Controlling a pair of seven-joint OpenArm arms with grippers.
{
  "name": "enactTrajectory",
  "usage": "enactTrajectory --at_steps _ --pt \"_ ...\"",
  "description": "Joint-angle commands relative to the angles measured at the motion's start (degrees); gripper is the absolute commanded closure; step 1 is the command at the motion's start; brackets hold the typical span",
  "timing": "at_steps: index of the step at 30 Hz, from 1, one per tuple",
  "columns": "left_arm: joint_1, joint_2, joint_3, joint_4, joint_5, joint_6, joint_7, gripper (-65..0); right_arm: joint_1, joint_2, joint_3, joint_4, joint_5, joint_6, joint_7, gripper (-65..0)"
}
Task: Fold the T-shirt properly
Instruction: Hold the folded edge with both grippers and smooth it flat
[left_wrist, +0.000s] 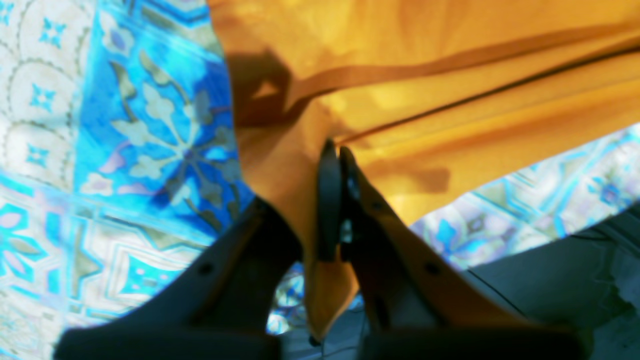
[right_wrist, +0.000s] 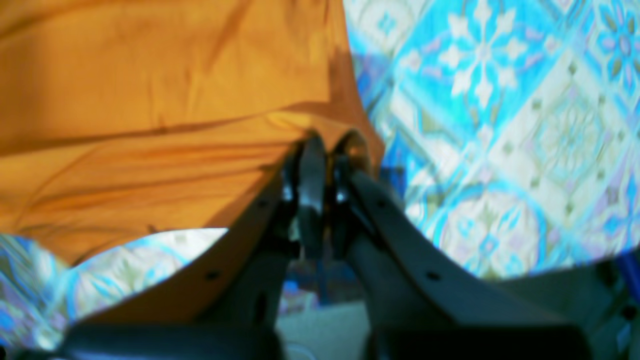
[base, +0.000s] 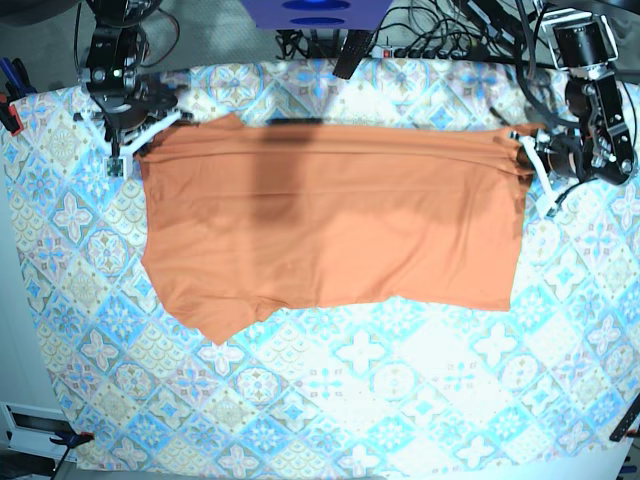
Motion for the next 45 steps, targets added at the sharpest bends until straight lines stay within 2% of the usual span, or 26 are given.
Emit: enactTrajectory --at_steps 1,6,12,15,25,30,38,45 --pt "-1.2 -0.6 -0.4 0.7 1.8 0.2 -0.1 -0.1 0.6 0.5 0.3 0.8 -0.6 -0.5 1.3 0.0" --pt "-2.9 0.1 -0.4 0.7 5.1 0.2 -0.1 -0.1 1.9 0.6 -0.4 0.7 -1.2 -0.5 1.2 0.0" --pt "-2.9 0.1 -0.7 0.8 5.2 0.2 -0.1 -0.1 2.0 0.5 -5.5 0.7 -10.5 -0.5 1.3 0.0" --pt "-2.9 0.1 -0.7 0.8 5.3 0.2 -0.1 -0.1 3.8 0.5 -7.5 0.7 -12.8 -0.5 1.3 0.0" --pt "-4.3 0.1 -0.4 1.1 5.2 0.2 -0.1 -0.1 5.0 0.5 -7.7 0.0 -12.9 -0.5 1.3 0.0" --pt "0.5 0.1 -0.4 3.7 4.8 0.2 -0.1 -0.1 3.9 0.5 -7.7 0.0 -12.9 -0.5 1.3 0.0" --pt "11.3 0.1 -0.7 16.4 4.8 0.2 -0.1 -0.1 3.7 0.5 -7.7 0.0 -12.9 -0.5 1.3 0.0" --pt "11.9 0.1 -0.9 15.9 4.8 0.2 -0.1 -0.1 3.7 0.5 -7.9 0.0 -12.9 -0.5 1.3 0.0"
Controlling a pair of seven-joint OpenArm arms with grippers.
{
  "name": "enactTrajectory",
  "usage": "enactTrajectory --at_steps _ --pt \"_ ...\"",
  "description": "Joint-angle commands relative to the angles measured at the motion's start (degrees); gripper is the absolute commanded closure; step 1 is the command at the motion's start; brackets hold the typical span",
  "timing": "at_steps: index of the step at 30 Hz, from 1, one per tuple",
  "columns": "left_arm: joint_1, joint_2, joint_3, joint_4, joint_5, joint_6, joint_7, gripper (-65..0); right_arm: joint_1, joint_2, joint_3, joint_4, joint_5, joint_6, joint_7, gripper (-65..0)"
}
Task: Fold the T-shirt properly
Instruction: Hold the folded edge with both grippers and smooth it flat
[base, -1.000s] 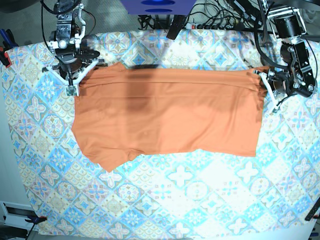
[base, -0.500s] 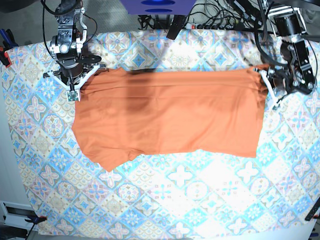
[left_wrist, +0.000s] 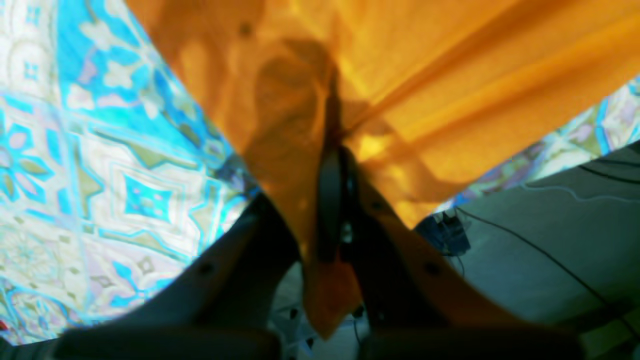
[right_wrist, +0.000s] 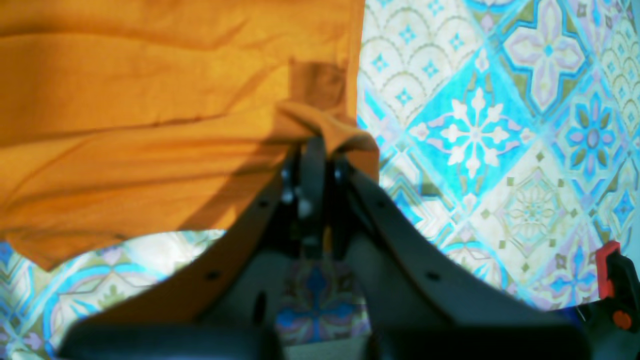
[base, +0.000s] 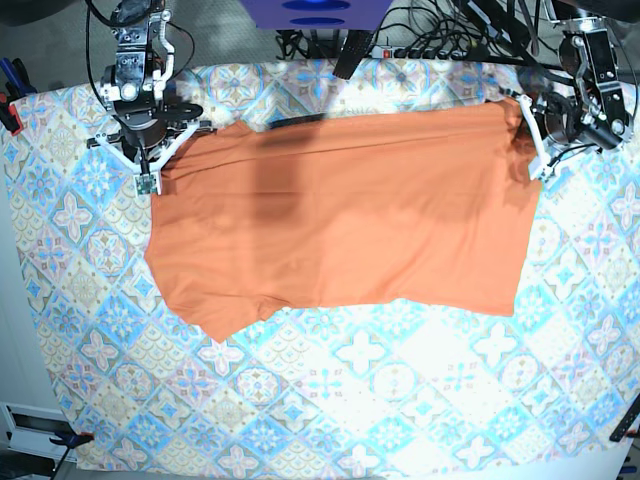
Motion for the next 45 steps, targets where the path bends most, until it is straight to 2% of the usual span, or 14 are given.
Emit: enactTrajectory --at_steps 1,9,18,42,45 --pt "-1.1 -1.0 -0.6 0.8 0.4 0.3 -0.1 -0.1 0.2 0.4 0.2 1.0 -0.3 -0.5 1.2 0.0" --pt "-8.9 1.0 -1.2 -0.6 0.7 0.3 -0.1 -0.1 0.2 0.4 0.4 1.0 -0.4 -0.5 1.3 0.0" --pt "-18.3 1.6 -1.3 -19.4 0.7 0.3 -0.1 -0.1 0.3 0.5 0.2 1.0 -0.6 -0.5 1.4 0.0" --pt "-22.9 1.4 -1.3 -19.7 0.9 0.3 -0.1 -0.3 3.8 0.8 -2.6 -0.1 -0.8 -0.4 1.2 0.0" --pt "-22.9 1.4 -1.3 -19.7 0.9 0.3 -0.1 -5.7 3.8 0.8 -2.6 -0.6 -0.8 -0.4 1.1 0.0"
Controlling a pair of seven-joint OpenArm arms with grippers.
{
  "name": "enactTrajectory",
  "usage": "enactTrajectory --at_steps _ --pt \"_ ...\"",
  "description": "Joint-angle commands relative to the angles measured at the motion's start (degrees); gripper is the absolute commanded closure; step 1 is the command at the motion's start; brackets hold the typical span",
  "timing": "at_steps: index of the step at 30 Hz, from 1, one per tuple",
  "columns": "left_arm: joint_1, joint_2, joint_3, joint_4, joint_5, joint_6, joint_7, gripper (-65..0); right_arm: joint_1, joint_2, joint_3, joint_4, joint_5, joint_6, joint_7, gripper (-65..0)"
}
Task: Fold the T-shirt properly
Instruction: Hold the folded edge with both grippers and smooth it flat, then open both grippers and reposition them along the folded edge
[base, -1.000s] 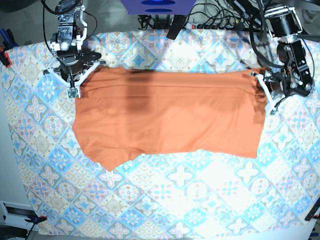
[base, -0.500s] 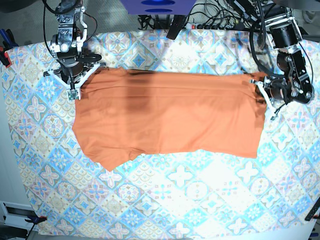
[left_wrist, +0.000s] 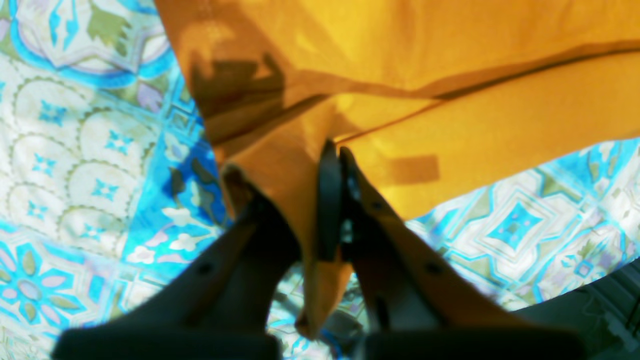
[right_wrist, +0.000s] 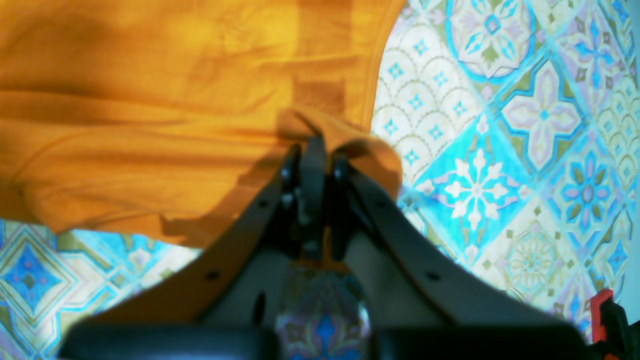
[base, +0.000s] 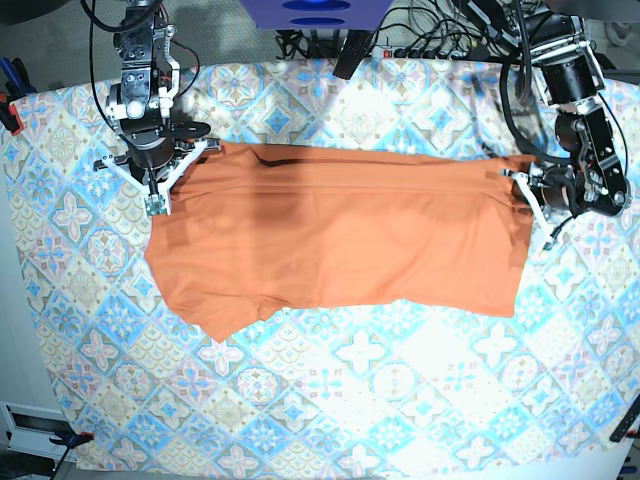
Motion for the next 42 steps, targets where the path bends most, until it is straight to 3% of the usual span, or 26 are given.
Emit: enactTrajectory --at_steps 1,6,10,13,19,24,33,39,42 --pt "-0.9 -1.2 -0.3 0.8 0.0 0.1 -0.4 -8.2 -0.1 0.4 0.2 0.7 -0.4 -0.4 0.8 0.0" --pt "-0.8 -1.2 -0.5 0.8 0.0 0.1 -0.4 -19.8 -0.1 0.4 0.2 0.7 -0.4 -0.4 0.8 0.0" --pt "-0.8 -1.0 -4.5 0.8 0.1 0.1 -0.4 -23.2 -0.1 0.7 0.2 0.7 -0.4 -0.1 0.8 -1.0" --pt "-0.8 -1.0 -8.2 0.8 0.1 0.1 -0.4 -25.9 -0.1 2.2 -1.0 0.8 -0.4 0.0 0.8 -6.4" --pt "-0.7 -1.3 -8.9 0.8 0.1 0.1 -0.4 -32.0 -0.1 4.4 -3.7 0.8 -0.4 0.0 1.1 -22.6" --pt "-0.7 -1.1 -8.9 0.8 0.0 0.1 -0.4 -32.2 0.6 4.5 -3.9 1.0 -0.4 0.0 1.2 -30.5" --pt "-0.9 -1.1 -9.3 0.8 -0.2 0.1 -0.4 -31.9 1.8 4.6 -3.4 1.1 -0.4 0.0 1.2 -30.7" --pt "-0.9 -0.9 -18.9 0.8 -0.3 0.1 -0.4 -31.6 1.9 4.6 -3.6 1.2 -0.4 0.0 1.2 -30.7" --pt "-0.9 -1.0 -20.8 0.8 -0.3 0.1 -0.4 -25.9 1.9 4.6 -3.8 1.2 -0.4 0.0 1.2 -30.7"
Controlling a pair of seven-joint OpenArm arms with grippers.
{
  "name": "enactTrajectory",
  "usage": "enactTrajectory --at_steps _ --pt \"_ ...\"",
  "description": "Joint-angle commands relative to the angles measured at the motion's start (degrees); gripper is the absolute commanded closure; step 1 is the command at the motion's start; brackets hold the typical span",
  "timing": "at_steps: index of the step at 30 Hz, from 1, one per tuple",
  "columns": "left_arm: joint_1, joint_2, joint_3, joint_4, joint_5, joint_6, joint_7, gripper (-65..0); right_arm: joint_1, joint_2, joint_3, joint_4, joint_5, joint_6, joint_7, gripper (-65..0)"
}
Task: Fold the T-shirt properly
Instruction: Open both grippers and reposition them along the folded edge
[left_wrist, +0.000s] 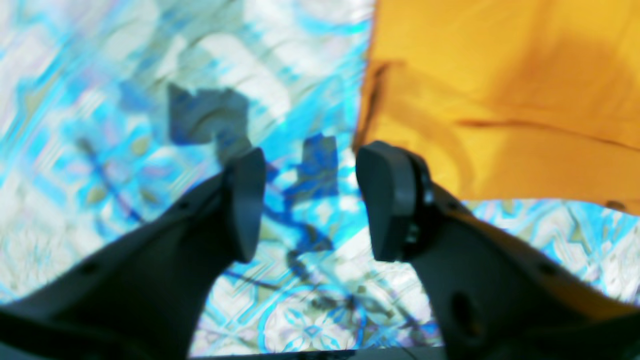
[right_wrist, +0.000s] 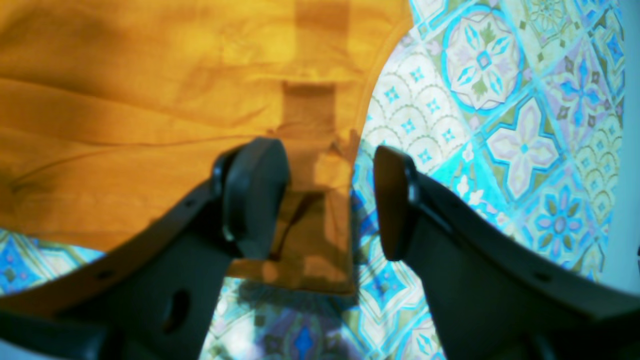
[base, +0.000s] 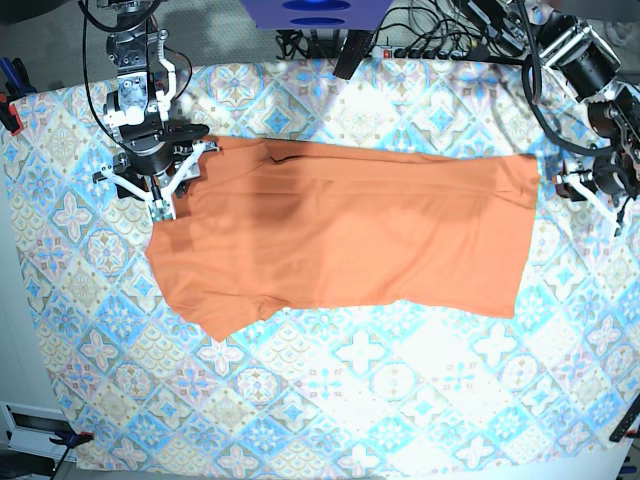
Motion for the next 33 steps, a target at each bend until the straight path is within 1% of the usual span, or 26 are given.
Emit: enactTrajectory --at_steps 1,3,4,14,16,19,21,23,27,30,31,33 --pt "-0.9 -0.9 -0.7 0.9 -0.9 -0.1 -0.6 -22.7 0.4 0.5 0.0 1.2 -0.4 -0.2 1.1 -30.7" --pt "-0.9 -0.9 -0.9 0.9 -0.9 -0.1 -0.6 -18.5 0.4 0.5 -0.1 1.2 -0.4 -0.2 1.1 -30.7" --pt "-0.9 -0.9 -0.8 0.9 -0.9 -0.1 -0.6 -17.4 0.4 0.5 -0.1 1.2 -0.4 -0.2 1.1 -30.7" --pt "0.5 -1.3 -0.7 1.4 -1.1 -0.1 -0.6 -16.3 0.4 0.5 0.5 1.2 -0.4 -0.5 1.1 -30.7" --pt "0.3 -2.3 -0.6 2.9 -1.2 -0.1 -0.6 -16.8 0.5 0.6 1.5 1.4 -0.5 -0.6 1.1 -30.7" --pt "0.3 -2.6 -0.6 6.1 -1.2 -0.1 -0.6 -17.1 1.2 0.5 3.3 1.6 -0.5 -0.6 1.0 -30.7" --pt "0.3 -2.6 -0.6 10.0 -1.2 -0.1 -0.6 -17.2 2.2 0.5 3.8 1.8 -0.5 -0.6 0.7 -30.8" --pt "0.3 -2.6 1.1 12.0 -1.0 -0.1 -0.6 -17.2 2.5 0.5 3.9 1.8 -0.5 -0.6 0.6 -30.7" --pt "-1.6 -2.7 4.8 12.4 -0.2 -0.1 -0.6 -17.1 4.1 0.5 3.9 1.8 -0.4 -0.6 0.6 -30.7" --pt "-2.6 -2.6 7.6 12.4 3.5 -0.1 -0.6 -16.2 4.9 0.5 3.9 1.7 -0.4 -0.6 0.2 -30.7" --pt "-3.3 -2.6 9.0 12.4 4.8 -0.1 -0.6 -15.3 4.9 0.5 3.9 1.7 -0.4 -0.6 -1.1 -30.6" --pt "-3.6 -2.6 10.6 12.4 7.3 -0.1 -0.6 -10.5 5.7 0.3 3.9 1.7 -0.3 -0.6 -4.2 -30.5"
